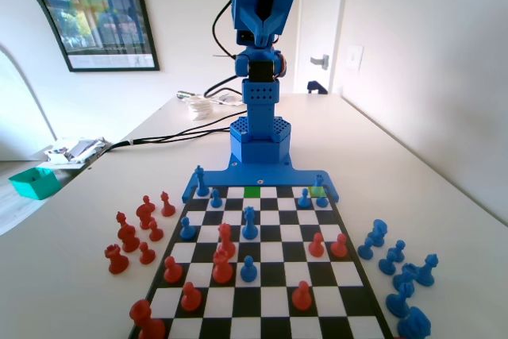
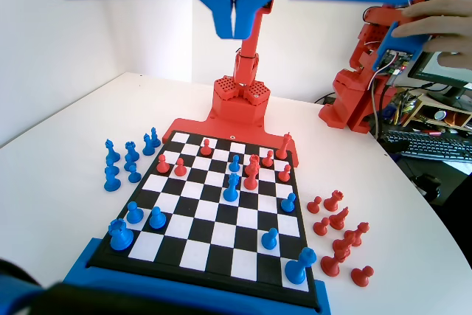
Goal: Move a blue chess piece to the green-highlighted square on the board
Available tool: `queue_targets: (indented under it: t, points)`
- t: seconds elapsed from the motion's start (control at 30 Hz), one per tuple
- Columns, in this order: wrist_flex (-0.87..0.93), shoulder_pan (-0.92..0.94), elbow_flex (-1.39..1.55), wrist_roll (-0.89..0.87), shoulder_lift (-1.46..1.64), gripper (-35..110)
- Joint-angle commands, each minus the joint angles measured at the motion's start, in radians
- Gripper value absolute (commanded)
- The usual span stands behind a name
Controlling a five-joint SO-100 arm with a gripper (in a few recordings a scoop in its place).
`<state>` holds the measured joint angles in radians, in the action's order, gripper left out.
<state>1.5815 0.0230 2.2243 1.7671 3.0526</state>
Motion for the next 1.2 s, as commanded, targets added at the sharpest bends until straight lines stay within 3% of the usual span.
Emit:
queue_targets:
  t: [0.0, 0.4, 0.63, 0.93, 1.17]
  points:
    - [-0.011, 0.011, -0.044, -0.002, 0.003, 1]
    - [-0.009, -0.035, -0.127, 0.129, -0.026, 1]
    - [0.049, -0.077, -0.371, 0.204, -0.27, 1]
    - [0.072, -0.107, -0.364, 0.431, -0.436, 1]
    - [0.04, -0.126, -0.31, 0.71, -0.64, 1]
